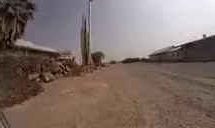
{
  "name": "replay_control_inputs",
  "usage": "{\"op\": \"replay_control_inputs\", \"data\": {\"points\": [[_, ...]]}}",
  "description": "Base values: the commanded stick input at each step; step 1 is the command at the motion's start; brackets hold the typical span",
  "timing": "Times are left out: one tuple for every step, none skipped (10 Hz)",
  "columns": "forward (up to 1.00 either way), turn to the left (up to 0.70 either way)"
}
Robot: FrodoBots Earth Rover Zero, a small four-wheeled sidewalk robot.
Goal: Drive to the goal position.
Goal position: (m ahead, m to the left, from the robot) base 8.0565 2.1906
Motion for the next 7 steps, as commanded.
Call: {"op": "replay_control_inputs", "data": {"points": [[1.00, -0.27], [1.00, -0.27], [1.00, -0.27], [1.00, -0.27], [1.00, -0.26], [1.00, 0.00], [1.00, 0.00]]}}
